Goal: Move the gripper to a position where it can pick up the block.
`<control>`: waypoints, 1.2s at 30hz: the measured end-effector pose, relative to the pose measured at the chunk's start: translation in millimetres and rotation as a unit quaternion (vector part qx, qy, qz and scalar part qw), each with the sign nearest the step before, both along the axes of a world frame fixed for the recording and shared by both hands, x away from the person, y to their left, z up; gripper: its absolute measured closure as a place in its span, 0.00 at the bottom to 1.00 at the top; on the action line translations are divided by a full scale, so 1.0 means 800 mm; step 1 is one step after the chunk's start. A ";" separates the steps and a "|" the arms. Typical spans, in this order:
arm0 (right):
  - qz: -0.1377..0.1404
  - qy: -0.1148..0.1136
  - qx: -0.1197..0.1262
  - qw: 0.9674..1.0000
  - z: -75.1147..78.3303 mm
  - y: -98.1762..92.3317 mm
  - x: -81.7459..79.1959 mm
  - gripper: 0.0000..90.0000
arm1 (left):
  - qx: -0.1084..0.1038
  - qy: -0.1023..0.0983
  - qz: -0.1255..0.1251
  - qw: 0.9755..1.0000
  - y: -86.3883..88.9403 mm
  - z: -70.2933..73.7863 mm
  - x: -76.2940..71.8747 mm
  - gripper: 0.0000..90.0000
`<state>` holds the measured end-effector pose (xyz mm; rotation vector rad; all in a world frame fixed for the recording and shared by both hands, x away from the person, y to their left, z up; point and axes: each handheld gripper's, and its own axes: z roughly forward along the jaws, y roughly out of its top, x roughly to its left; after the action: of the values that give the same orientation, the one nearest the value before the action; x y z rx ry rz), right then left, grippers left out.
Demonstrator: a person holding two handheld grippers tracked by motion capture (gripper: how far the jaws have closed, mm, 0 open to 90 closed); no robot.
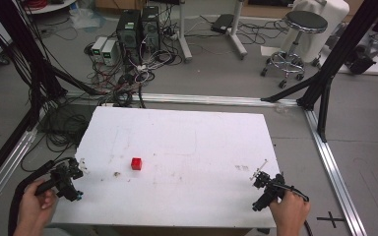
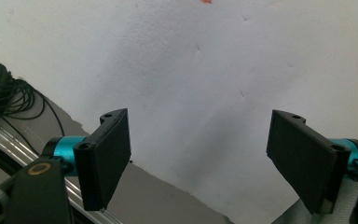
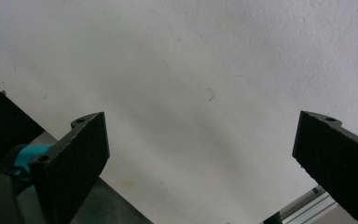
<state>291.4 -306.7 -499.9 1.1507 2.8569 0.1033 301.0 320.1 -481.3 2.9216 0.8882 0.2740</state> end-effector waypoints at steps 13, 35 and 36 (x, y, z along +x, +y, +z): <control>0.004 0.002 0.002 1.000 0.000 0.001 0.000 0.03 | -0.001 -0.002 -0.003 1.000 -0.002 0.001 -0.001 0.24; 0.005 0.002 0.008 1.000 -0.001 0.001 -0.003 0.03 | 0.004 0.013 -0.062 0.998 -0.004 0.016 0.012 0.24; 0.005 0.002 0.009 1.000 -0.001 0.002 -0.003 0.03 | 0.005 0.016 -0.073 0.997 -0.006 0.016 0.016 0.24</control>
<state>288.8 -305.1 -500.9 1.1419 2.8719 0.1264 313.9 315.4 -468.1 2.9896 0.6750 0.2221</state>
